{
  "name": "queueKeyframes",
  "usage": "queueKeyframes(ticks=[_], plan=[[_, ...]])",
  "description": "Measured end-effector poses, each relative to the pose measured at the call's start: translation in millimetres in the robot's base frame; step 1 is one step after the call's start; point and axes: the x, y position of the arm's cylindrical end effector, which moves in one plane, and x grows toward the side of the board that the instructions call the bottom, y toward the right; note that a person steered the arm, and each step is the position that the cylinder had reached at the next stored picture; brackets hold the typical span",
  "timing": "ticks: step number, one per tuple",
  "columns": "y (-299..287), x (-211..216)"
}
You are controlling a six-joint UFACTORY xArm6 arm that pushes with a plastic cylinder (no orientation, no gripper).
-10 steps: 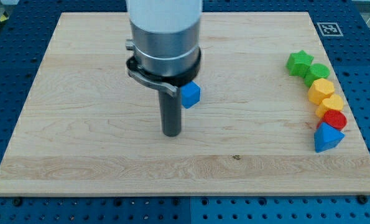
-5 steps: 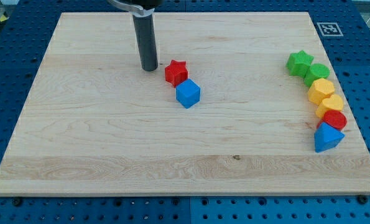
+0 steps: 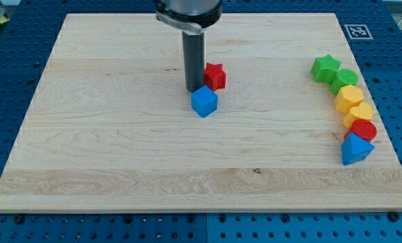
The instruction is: Move the red star towards the top center
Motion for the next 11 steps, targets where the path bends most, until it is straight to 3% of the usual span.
queueKeyframes(ticks=[2, 3, 6, 7, 9, 11], plan=[[26, -53], [37, -60], [65, 3], [95, 3], [112, -40], [111, -31]])
